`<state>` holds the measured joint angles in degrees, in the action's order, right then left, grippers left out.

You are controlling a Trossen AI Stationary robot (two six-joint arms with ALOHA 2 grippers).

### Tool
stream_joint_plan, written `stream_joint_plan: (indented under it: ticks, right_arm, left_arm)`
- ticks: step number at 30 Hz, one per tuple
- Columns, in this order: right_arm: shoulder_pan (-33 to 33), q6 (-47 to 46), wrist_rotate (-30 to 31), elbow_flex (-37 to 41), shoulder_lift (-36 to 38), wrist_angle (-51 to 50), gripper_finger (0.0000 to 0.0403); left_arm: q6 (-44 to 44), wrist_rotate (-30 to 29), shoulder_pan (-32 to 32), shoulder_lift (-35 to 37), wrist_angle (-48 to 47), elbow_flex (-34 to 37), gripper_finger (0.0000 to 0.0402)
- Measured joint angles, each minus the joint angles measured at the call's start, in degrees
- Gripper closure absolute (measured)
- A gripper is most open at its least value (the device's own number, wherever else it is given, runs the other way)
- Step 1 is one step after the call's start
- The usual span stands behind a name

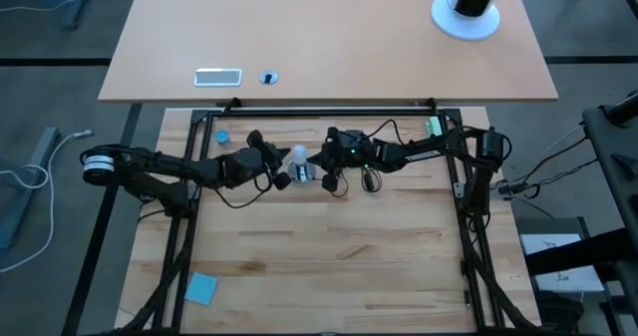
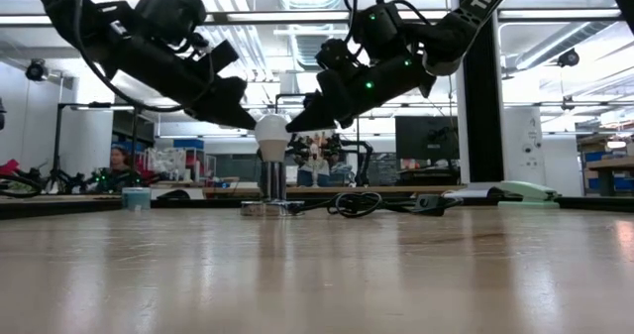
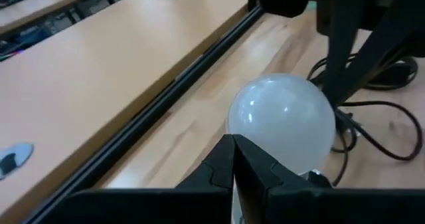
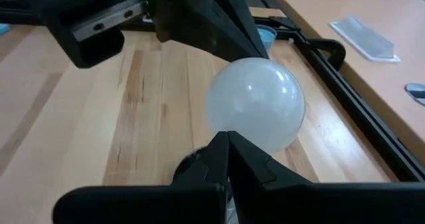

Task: Screw lightbulb
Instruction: Remove the lightbulb from the lamp

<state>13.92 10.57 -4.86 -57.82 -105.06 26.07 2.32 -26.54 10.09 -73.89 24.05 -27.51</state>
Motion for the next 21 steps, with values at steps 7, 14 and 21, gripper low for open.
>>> stream_joint_plan:
  ticks: [7,14,21]
  right_arm:
    - [1.17,-0.02,3.30,0.02,0.02,-0.22,0.0401]
    - [1.45,0.00,3.46,0.00,0.67,-1.76,0.0401]
    - [0.80,-0.46,2.87,-0.02,1.52,-5.20,0.0401]
  left_arm:
    - [-2.63,0.69,-0.78,0.91,-2.31,0.01,0.0402]
    - [-6.01,2.01,-3.73,3.05,-8.22,0.31,0.0401]
    - [-5.48,-8.61,-4.40,3.70,-9.14,0.28,0.0401]
